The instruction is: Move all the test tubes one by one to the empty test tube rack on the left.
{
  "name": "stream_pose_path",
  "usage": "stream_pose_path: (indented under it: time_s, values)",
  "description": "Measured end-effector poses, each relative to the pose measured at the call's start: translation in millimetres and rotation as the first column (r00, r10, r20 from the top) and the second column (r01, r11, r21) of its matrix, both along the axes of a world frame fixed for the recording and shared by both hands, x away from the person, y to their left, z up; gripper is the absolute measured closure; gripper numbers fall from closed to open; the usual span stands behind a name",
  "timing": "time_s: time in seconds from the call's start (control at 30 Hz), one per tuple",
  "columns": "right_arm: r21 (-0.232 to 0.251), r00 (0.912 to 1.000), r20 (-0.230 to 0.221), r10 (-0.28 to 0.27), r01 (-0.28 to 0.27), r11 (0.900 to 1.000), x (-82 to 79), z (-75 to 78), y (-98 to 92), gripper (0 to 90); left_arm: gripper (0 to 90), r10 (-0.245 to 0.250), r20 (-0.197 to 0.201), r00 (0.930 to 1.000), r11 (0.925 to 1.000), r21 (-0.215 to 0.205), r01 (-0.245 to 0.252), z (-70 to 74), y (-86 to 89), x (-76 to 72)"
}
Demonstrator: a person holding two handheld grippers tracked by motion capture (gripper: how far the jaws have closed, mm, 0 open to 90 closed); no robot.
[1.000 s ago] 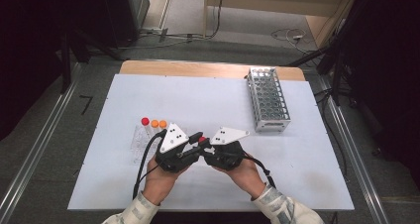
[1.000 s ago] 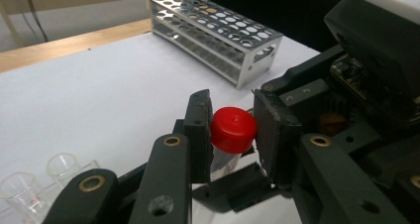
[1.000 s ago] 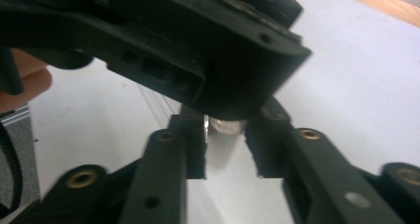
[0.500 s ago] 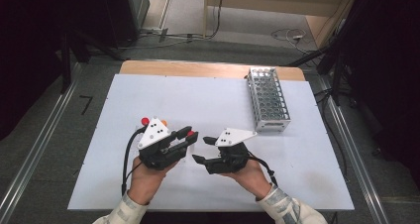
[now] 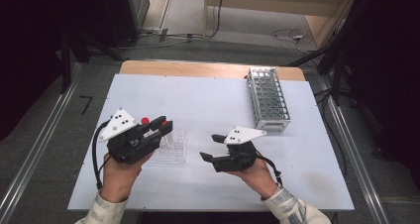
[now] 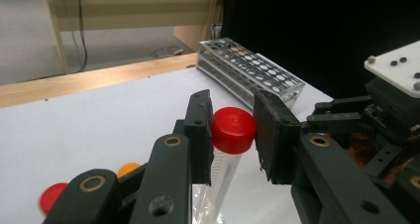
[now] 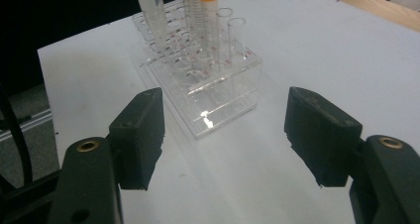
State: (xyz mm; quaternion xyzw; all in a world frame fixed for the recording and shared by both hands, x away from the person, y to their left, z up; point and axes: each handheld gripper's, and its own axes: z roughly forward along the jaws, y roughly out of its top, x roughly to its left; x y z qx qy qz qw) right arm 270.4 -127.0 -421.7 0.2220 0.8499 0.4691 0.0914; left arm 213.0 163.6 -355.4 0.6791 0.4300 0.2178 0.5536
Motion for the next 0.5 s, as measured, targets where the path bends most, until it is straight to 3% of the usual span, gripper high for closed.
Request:
stream_pose_path:
  time_s: [0.33,0.5]
  values:
    - [0.002,0.9995,-0.004,-0.03,0.03,1.0,2.4,-0.4,-10.4,30.5,70.2,0.077,-0.011,0.997,0.9969,0.017,-0.076,-0.1,22.2,4.6]
    - [-0.005,0.9993,-0.002,-0.037,0.037,0.999,3.6,-0.8,-12.5,30.5,70.2,0.124,-0.006,0.9923,0.9919,0.026,-0.124,1.2,32.9,5.3]
